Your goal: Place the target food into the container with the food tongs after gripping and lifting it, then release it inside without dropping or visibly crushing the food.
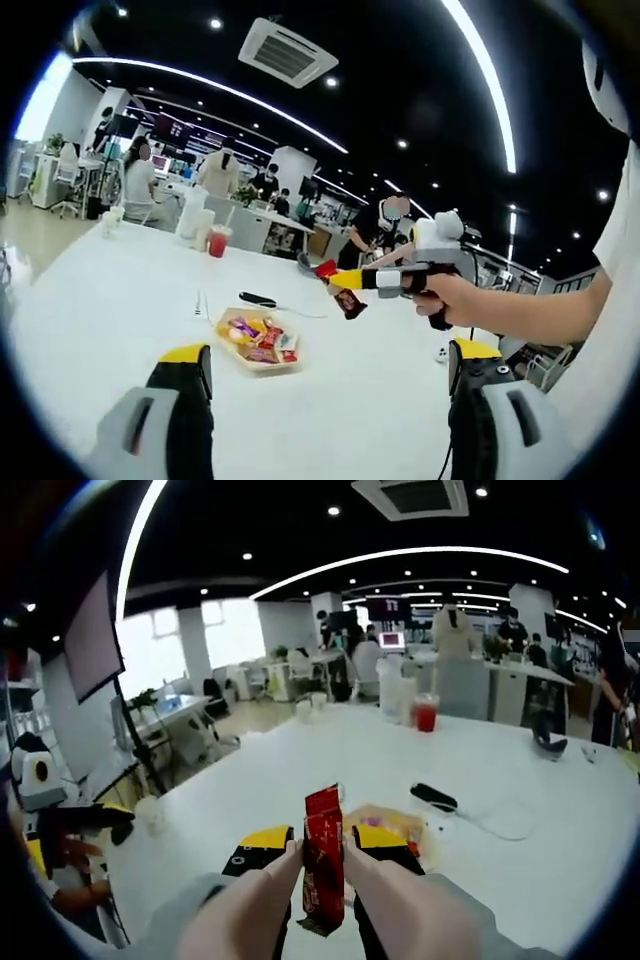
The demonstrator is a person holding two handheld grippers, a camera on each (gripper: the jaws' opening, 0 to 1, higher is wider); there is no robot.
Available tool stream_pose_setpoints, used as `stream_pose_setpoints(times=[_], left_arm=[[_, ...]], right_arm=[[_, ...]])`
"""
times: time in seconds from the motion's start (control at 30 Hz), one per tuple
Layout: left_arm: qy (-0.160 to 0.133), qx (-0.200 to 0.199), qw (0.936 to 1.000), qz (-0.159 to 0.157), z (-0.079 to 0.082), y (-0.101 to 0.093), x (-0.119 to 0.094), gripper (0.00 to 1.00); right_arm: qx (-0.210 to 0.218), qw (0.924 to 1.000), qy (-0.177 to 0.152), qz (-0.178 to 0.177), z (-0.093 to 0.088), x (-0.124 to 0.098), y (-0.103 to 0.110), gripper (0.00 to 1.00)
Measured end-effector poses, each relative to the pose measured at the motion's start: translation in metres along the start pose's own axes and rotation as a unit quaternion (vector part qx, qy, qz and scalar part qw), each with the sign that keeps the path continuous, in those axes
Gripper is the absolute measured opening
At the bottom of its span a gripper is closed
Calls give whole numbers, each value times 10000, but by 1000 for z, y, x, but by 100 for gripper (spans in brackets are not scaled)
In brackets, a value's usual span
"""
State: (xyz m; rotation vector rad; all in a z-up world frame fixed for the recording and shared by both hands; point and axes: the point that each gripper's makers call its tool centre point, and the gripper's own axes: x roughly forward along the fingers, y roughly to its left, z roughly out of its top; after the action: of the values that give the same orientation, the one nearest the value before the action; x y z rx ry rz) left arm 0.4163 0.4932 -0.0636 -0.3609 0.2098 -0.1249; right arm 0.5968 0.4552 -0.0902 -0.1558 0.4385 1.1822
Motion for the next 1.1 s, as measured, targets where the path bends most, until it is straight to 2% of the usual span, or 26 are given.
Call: stream_pose_setpoints(times=[0.37, 0.53, 0.73, 0.9, 1.0, 1.1], left_arm=[[-198, -115, 9997, 129, -1, 4, -7, 99], [-329, -220, 9990, 213, 2, 7, -13, 99], [-444, -108, 9987, 226, 21, 8, -9, 99], [-368, -25, 9991, 225, 17, 6, -11, 99], [-428, -21, 9987, 279, 20, 6, -19, 99], [-451, 3, 9986, 274, 20, 3, -21, 99]], right_arm=[[-67, 9999, -24, 76, 16, 10, 4, 22], [22, 9999, -77, 94, 24, 16, -4, 22], [82, 9998, -170, 47, 37, 17, -17, 22], [-52, 9998, -157, 60, 40, 19, -17, 22], [-176, 9997, -146, 34, 54, 28, -21, 22], [-220, 9996, -170, -17, 60, 27, -27, 22]])
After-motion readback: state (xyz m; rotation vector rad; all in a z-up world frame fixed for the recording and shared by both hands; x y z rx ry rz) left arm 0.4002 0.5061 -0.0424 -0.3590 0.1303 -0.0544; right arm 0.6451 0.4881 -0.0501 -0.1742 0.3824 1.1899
